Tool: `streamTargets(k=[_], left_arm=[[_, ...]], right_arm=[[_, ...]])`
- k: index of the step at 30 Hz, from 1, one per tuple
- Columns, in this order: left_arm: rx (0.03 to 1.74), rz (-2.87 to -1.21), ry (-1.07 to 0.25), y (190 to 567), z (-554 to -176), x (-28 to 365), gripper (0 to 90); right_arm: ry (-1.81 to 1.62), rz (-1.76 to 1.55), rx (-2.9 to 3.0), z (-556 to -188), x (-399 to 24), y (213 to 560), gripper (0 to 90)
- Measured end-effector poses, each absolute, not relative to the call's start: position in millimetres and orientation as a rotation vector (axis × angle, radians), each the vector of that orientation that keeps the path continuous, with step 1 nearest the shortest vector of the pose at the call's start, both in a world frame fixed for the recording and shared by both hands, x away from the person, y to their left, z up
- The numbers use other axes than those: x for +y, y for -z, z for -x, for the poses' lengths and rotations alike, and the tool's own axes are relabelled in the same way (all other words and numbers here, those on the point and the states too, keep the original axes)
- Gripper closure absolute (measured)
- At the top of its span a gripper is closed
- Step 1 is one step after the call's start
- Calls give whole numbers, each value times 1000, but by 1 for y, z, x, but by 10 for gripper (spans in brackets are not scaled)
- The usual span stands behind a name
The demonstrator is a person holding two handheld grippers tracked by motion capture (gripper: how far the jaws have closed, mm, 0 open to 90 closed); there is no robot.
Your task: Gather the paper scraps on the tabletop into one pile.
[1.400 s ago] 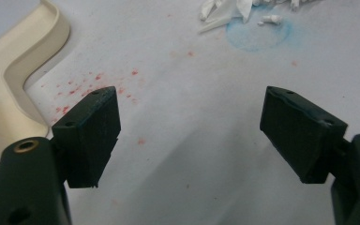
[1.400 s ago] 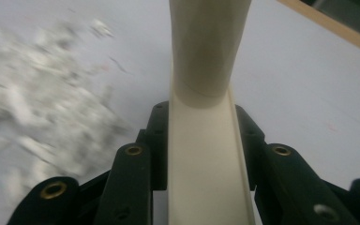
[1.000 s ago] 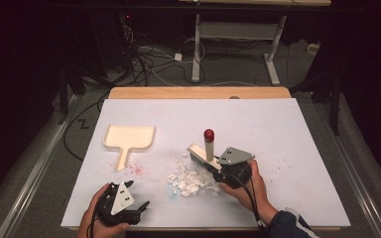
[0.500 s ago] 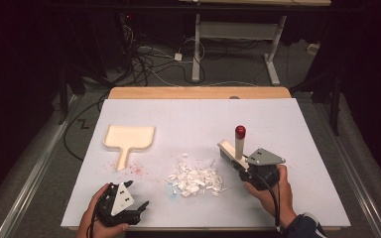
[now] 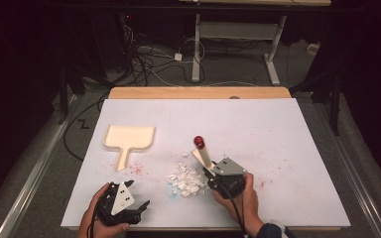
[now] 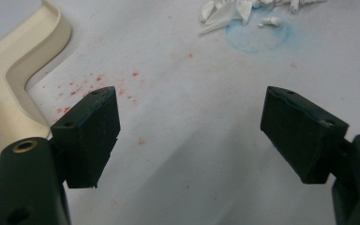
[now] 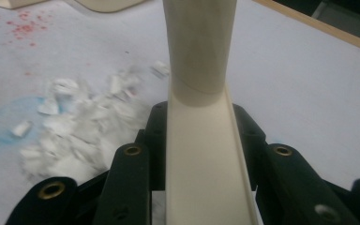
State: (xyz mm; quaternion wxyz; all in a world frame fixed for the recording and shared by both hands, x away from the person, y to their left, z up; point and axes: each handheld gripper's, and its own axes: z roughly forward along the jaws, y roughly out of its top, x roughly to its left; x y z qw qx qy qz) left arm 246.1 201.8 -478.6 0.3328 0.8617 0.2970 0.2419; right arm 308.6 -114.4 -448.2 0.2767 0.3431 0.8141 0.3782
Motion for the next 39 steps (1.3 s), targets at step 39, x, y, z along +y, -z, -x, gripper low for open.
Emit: streamTargets(k=[39], left_arm=[[773, -2264, -628, 481, -248, 201, 192]], right_arm=[[-1127, -931, 2287, -343, -178, 424, 681]])
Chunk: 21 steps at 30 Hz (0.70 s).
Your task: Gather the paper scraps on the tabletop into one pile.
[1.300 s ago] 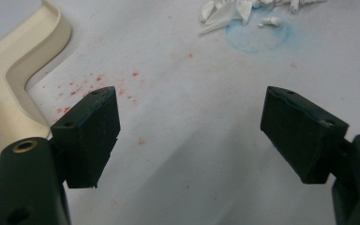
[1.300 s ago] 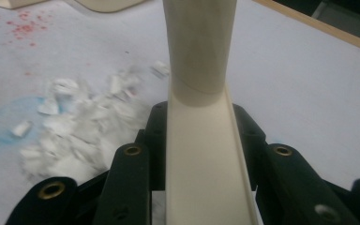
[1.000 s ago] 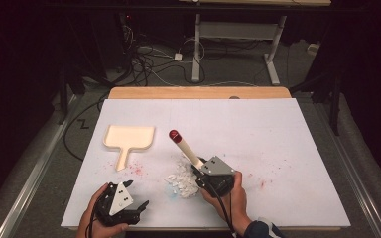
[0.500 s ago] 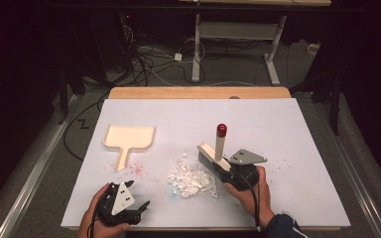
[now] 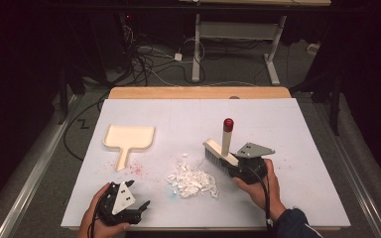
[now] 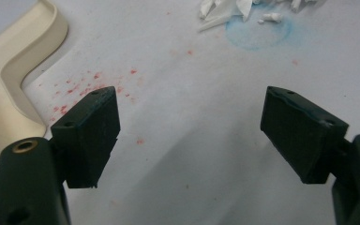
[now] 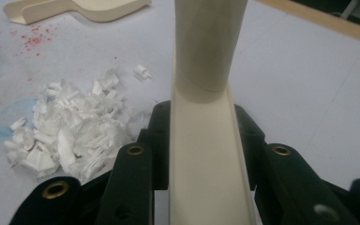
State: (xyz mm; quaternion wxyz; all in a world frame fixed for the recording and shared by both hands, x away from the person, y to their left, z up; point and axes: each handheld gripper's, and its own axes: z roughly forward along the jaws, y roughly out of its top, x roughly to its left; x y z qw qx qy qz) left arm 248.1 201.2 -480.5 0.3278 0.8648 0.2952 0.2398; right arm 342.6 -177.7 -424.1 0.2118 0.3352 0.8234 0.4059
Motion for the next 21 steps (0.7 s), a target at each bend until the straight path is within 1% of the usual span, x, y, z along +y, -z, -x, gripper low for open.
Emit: streamTargets(k=[4, 9, 12, 14, 16, 21], left_arm=[[781, -2259, -636, 480, -248, 202, 192], [795, -2257, -635, 481, -250, 202, 192], [796, -2266, -633, 482, -251, 200, 192], [800, -2270, -629, 483, -252, 200, 192], [804, -2270, -627, 483, -252, 200, 192], [801, -2273, -627, 484, -251, 202, 192]], right_arm=[[-1145, -888, 2252, -348, -181, 416, 680], [-1144, -813, 2215, -361, -175, 416, 680], [-1106, -715, 2207, -379, -161, 421, 680], [-1110, -691, 2221, -384, -156, 423, 680], [-1077, -615, 2254, -395, -140, 431, 680], [-1053, -534, 2312, -402, -118, 442, 680]])
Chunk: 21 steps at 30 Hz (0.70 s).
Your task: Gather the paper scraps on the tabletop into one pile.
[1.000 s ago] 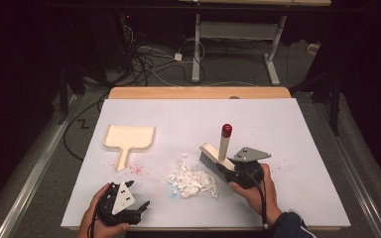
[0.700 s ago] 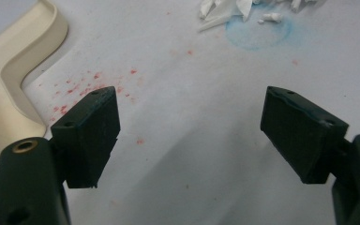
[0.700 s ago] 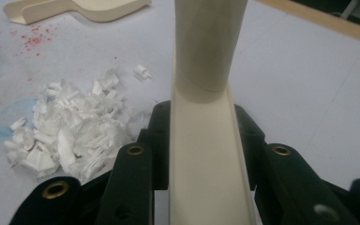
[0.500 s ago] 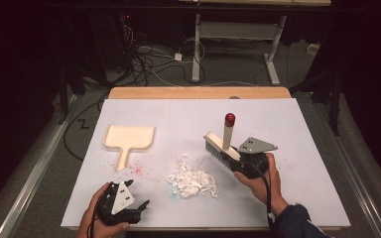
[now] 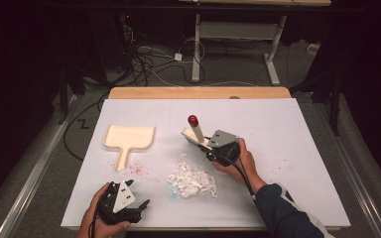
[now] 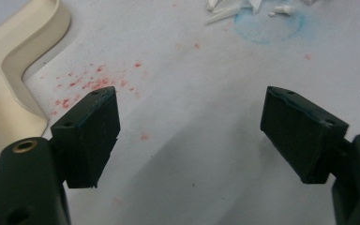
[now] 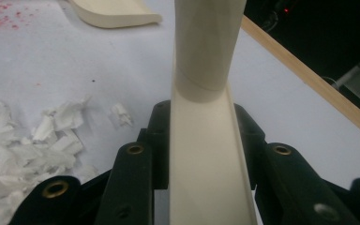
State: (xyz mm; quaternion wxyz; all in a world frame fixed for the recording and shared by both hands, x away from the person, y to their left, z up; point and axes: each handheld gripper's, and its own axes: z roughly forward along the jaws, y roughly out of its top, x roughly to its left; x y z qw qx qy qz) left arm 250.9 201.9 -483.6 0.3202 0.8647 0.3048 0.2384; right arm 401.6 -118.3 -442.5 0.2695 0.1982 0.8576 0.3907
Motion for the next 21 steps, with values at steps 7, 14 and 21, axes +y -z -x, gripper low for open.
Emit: streamTargets(k=[7, 14, 21], left_arm=[[803, -2271, -627, 484, -250, 204, 192], [800, -2274, -625, 483, -249, 202, 192], [800, -2274, -627, 483, -250, 201, 192]], right_arm=[[-1125, -455, 2369, -396, -108, 446, 679], [-1211, -251, 2473, -377, -109, 447, 678], [-1265, -230, 2432, -362, -128, 435, 679]])
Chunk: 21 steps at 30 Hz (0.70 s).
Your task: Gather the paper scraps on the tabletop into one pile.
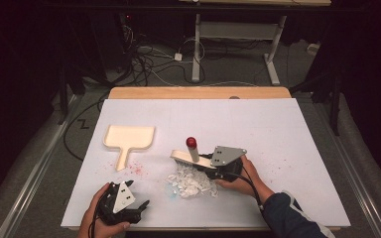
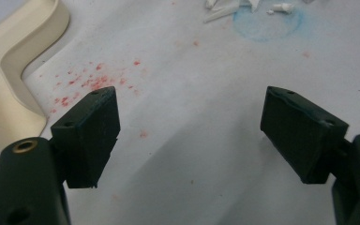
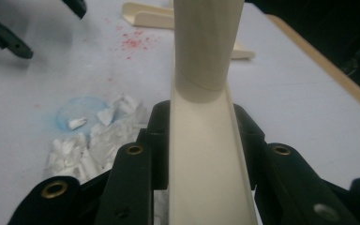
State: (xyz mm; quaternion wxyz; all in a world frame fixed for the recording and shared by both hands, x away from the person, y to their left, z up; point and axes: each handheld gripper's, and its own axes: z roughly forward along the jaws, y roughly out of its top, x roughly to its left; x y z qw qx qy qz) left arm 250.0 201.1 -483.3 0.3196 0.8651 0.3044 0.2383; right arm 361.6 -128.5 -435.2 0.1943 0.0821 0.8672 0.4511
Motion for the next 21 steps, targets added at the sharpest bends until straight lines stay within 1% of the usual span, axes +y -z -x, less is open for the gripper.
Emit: streamTargets(k=[6, 9, 11, 12, 13, 16, 17, 19, 20, 21], left_arm=[[798, -2256, -645, 481, -250, 204, 192], [815, -2245, -646, 480, -249, 207, 192], [821, -2214, -675, 476, -249, 211, 182], [821, -2214, -675, 476, -249, 211, 182], [835, -2192, -690, 474, -248, 215, 182], [857, -2176, -680, 474, -248, 217, 182], [859, -2176, -682, 474, -248, 217, 182], [850, -2181, -699, 475, -249, 217, 176], [863, -2182, -691, 475, -249, 217, 176], [866, -2177, -688, 475, -249, 218, 176]], right_arm=[[-1369, -323, 2343, -354, -145, 411, 678], [-1441, -378, 2335, -342, -150, 400, 679], [-1517, -423, 2351, -326, -146, 398, 679], [-1517, -423, 2351, -326, -146, 398, 679], [-1547, -439, 2389, -314, -138, 402, 679], [-1562, -407, 2460, -299, -121, 413, 679], [-1562, -407, 2460, -299, -121, 413, 679], [-1556, -410, 2527, -293, -107, 427, 679], [-1556, -410, 2527, -293, -107, 427, 679], [-1530, -442, 2573, -294, -99, 437, 679]])
